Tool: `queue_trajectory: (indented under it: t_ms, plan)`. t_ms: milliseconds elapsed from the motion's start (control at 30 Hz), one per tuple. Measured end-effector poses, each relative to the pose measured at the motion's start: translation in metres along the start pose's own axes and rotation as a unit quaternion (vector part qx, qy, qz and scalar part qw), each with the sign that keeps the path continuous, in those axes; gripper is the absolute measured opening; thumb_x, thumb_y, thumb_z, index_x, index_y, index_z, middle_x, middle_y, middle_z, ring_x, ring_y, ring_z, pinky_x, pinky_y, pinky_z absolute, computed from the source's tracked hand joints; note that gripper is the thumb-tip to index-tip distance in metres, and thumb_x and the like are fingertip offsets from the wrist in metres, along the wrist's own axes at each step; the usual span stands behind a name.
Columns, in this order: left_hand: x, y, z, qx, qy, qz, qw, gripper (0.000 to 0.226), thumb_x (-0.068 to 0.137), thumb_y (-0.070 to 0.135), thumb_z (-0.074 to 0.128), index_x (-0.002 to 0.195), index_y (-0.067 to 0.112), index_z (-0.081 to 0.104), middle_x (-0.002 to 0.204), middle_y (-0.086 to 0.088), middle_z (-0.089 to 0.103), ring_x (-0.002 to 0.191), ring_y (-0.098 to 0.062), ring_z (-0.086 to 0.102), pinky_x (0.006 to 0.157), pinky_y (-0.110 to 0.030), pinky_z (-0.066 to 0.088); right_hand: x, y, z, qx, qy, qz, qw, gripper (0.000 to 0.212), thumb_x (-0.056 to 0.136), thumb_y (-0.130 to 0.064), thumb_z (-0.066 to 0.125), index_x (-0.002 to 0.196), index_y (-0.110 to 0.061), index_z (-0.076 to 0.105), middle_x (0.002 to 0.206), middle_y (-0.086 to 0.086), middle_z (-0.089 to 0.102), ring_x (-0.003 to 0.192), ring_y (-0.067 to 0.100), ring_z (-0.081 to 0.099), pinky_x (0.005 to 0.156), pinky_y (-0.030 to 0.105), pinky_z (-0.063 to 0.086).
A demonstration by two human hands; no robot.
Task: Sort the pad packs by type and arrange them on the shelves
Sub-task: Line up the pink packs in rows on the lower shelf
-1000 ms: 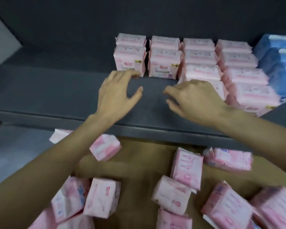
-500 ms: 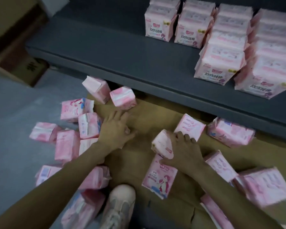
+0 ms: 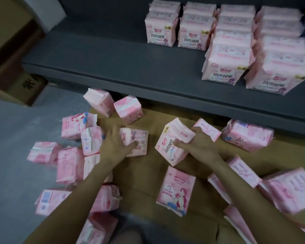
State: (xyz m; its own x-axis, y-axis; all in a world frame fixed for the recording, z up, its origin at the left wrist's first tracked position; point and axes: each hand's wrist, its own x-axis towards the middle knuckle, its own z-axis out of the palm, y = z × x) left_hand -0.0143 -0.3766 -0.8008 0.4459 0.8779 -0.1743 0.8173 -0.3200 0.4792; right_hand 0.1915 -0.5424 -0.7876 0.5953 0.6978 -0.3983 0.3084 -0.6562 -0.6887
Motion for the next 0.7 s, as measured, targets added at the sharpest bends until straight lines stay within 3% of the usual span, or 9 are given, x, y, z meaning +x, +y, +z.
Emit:
queue_trajectory:
  t_ms: [100, 233, 300, 400, 533, 700]
  plan:
    - [-0.001, 0.007, -0.004, -0.161, -0.019, -0.022, 0.987, 0.063, 0.069, 0.038, 0.082, 0.112, 0.019, 0.040, 0.109, 0.003, 0.061, 0.091, -0.010, 0.064, 0.068, -0.024, 0.054, 0.001, -0.003, -0.004, 0.033, 0.010, 0.003, 0.999, 0.064, 0.079, -0.043, 0.073, 0.130, -0.017, 0.044, 0.126, 0.000, 0.061, 0.108, 0.016, 0.061, 0.076, 0.026, 0.051]
    - [-0.007, 0.009, -0.009, -0.216, -0.032, -0.047, 0.975, 0.064, 0.068, 0.033, 0.083, 0.113, 0.019, 0.039, 0.114, 0.001, 0.061, 0.097, -0.015, 0.065, 0.076, -0.031, 0.057, -0.006, -0.009, -0.014, 0.056, 0.041, 0.005, 0.998, 0.067, 0.079, -0.040, 0.073, 0.133, -0.018, 0.042, 0.128, -0.003, 0.059, 0.105, 0.013, 0.062, 0.066, 0.023, 0.051]
    - [-0.006, 0.011, -0.016, -0.261, -0.039, -0.065, 0.962, 0.062, 0.069, 0.028, 0.083, 0.112, 0.022, 0.039, 0.117, 0.000, 0.060, 0.101, -0.017, 0.063, 0.081, -0.036, 0.057, -0.010, -0.013, -0.021, 0.105, 0.043, 0.012, 0.993, 0.065, 0.080, -0.037, 0.073, 0.132, -0.018, 0.041, 0.125, -0.003, 0.058, 0.092, 0.005, 0.059, 0.061, 0.017, 0.046]
    - [-0.003, 0.015, -0.031, -0.347, -0.057, -0.068, 0.933, 0.060, 0.072, 0.018, 0.081, 0.115, 0.026, 0.040, 0.118, 0.003, 0.057, 0.105, -0.015, 0.062, 0.079, -0.032, 0.057, -0.015, -0.023, -0.030, 0.190, 0.044, 0.023, 0.981, 0.067, 0.077, -0.036, 0.075, 0.132, -0.020, 0.041, 0.117, -0.007, 0.058, 0.084, -0.003, 0.054, 0.065, 0.017, 0.046]
    - [0.008, 0.022, -0.054, -0.376, -0.047, -0.037, 0.925, 0.065, 0.072, 0.009, 0.079, 0.121, 0.027, 0.040, 0.114, 0.008, 0.055, 0.101, -0.010, 0.060, 0.067, -0.022, 0.054, -0.018, -0.040, -0.041, 0.229, 0.034, 0.013, 0.973, 0.062, 0.078, -0.030, 0.076, 0.129, -0.023, 0.041, 0.107, -0.011, 0.057, 0.082, -0.005, 0.054, 0.054, 0.007, 0.045]
    - [0.047, 0.044, -0.095, -0.374, -0.011, 0.010, 0.927, 0.069, 0.070, 0.000, 0.080, 0.121, 0.024, 0.040, 0.105, 0.012, 0.055, 0.104, -0.014, 0.060, 0.081, -0.035, 0.056, -0.006, -0.080, -0.068, 0.209, 0.078, -0.043, 0.974, 0.063, 0.072, -0.027, 0.081, 0.123, -0.027, 0.044, 0.108, -0.013, 0.061, 0.089, -0.008, 0.056, 0.065, 0.010, 0.048]
